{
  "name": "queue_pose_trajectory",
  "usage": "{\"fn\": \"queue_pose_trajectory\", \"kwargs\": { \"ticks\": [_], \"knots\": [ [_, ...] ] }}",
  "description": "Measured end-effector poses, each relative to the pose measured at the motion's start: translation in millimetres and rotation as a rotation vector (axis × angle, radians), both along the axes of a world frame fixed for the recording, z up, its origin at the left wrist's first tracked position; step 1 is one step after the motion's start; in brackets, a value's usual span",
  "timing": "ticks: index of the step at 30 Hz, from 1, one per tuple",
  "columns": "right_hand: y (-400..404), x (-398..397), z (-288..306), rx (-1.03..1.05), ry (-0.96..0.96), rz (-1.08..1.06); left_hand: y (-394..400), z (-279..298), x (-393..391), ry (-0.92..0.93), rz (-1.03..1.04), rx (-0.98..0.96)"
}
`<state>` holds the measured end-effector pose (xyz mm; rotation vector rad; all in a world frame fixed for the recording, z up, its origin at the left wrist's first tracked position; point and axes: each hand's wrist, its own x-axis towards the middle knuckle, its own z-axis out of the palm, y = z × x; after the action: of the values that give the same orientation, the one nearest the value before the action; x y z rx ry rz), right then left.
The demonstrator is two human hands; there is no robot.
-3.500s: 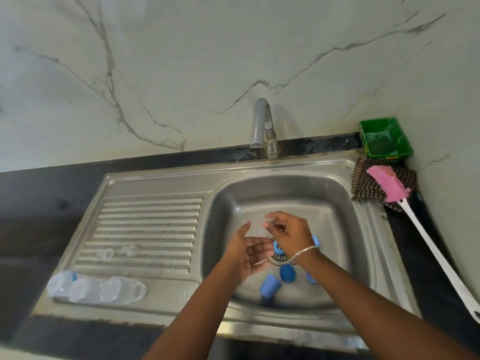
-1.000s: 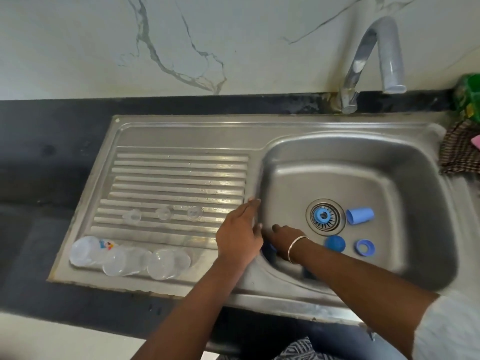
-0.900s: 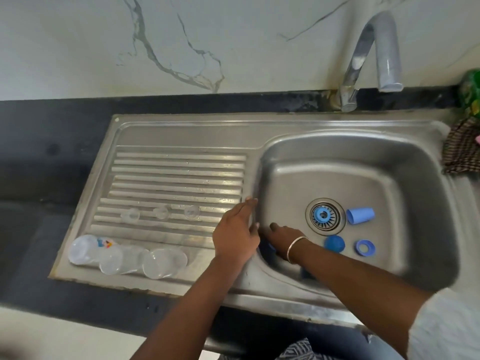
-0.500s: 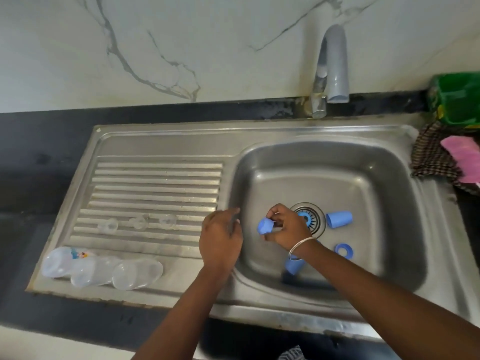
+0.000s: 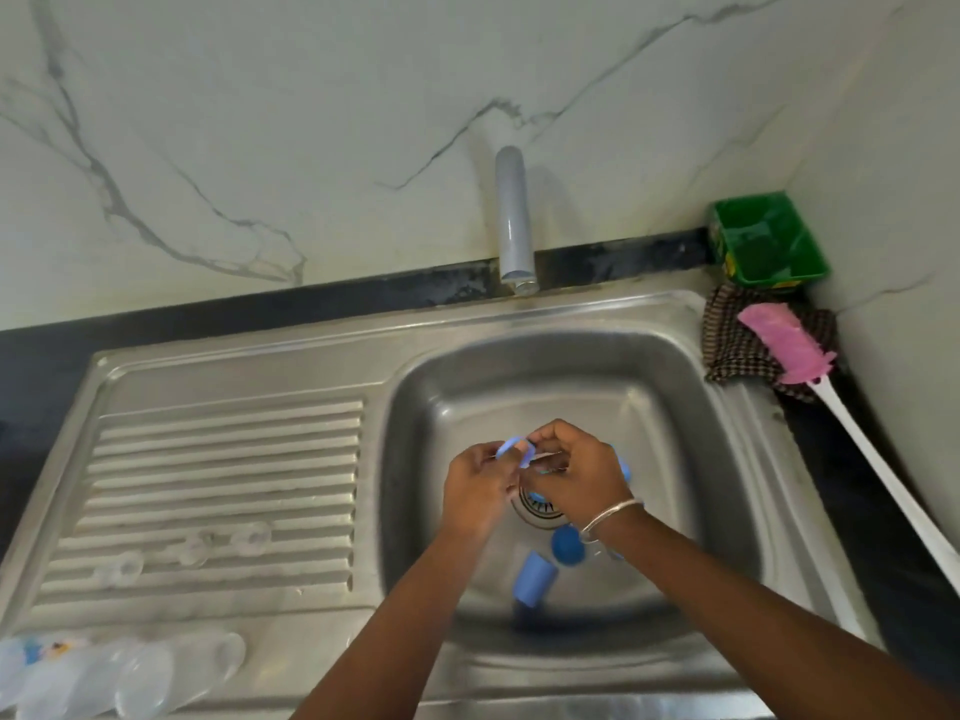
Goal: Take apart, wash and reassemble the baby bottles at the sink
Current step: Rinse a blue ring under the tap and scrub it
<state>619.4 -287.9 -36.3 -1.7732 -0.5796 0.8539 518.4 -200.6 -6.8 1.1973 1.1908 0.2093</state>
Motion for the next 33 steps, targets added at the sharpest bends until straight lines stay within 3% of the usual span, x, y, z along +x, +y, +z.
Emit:
{"fn": "queue_pose_trajectory", "kwargs": {
  "ticks": [5,12,22,33],
  "knots": [
    [33.2,59.3,12.1,-0.164,-0.236,-0.087,20.3,19.4,28.2,-0.057,0.271,-0.228],
    [99.8,120.8,56.8,0.024,-0.377,-0.066,37.4,38.7,61.1,-0.205,0.413,-0.431],
    [124.0,142.7,66.7,0.002,-0.649,0.186,44.4,45.8,80.4,-0.242,0.428,-0.484],
    [127.5,136.4,82.9,-0.123,-0.851,0.264,43.9,51.5,92.1,-0.286,0.442,-0.534]
  ]
}}
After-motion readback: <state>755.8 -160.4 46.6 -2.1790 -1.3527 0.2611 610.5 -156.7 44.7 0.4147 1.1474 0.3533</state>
